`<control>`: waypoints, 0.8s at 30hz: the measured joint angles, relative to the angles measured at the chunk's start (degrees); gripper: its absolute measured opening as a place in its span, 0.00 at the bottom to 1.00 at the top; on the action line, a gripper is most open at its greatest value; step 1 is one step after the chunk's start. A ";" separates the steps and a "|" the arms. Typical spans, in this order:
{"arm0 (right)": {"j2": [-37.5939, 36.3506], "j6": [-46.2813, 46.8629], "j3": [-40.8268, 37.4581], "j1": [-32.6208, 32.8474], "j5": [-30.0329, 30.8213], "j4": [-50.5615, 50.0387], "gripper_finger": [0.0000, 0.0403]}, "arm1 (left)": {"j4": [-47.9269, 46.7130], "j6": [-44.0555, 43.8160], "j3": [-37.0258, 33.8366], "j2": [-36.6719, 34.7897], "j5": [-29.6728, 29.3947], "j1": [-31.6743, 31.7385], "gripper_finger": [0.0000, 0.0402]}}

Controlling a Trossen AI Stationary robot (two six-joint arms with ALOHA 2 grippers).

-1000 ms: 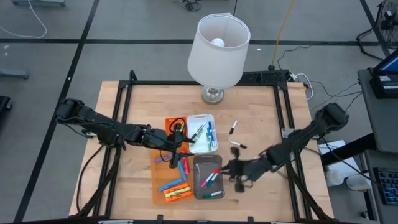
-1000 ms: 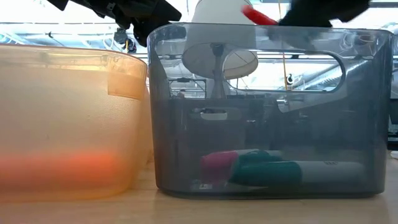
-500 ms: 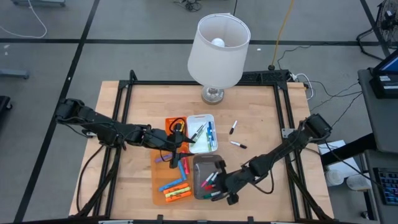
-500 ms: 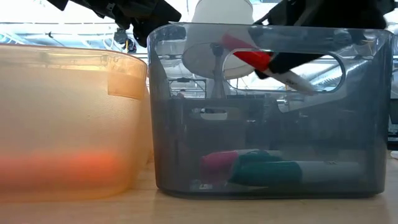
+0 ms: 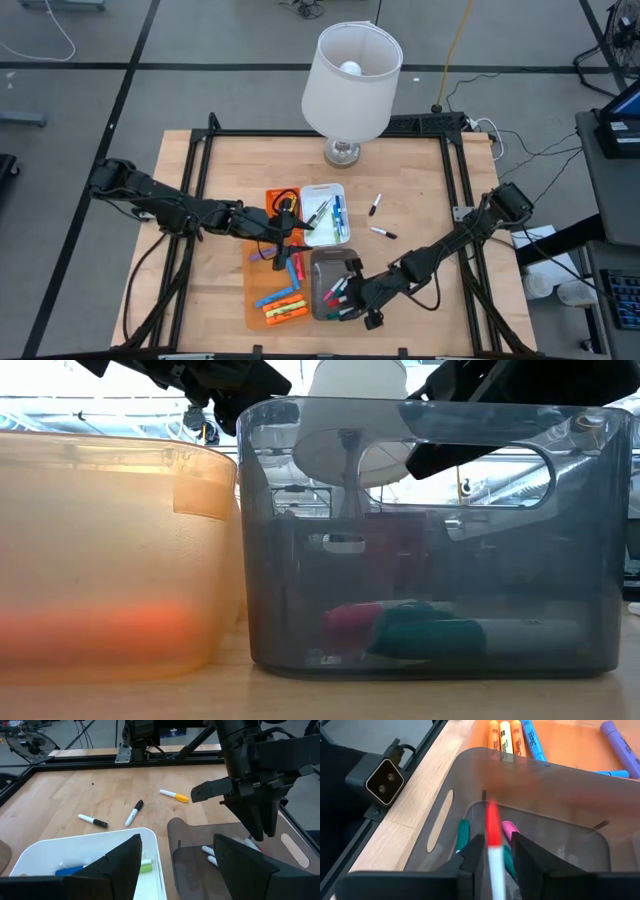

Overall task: Pick & Place Markers
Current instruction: Put the yellow small highlighter pen into the black bin

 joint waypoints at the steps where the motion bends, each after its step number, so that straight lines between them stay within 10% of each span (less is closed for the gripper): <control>1: 0.00 0.00 0.00 0.00 0.00 0.00 0.22 | 0.00 0.00 0.00 0.00 0.00 0.00 0.62; 11: -3.62 2.92 0.04 0.95 -2.99 -7.73 0.32 | -0.17 0.00 0.00 0.00 0.00 0.00 0.62; 24: -17.33 44.05 -7.34 6.12 6.01 -36.90 0.28 | 0.02 -0.09 0.00 0.00 0.00 -0.02 0.62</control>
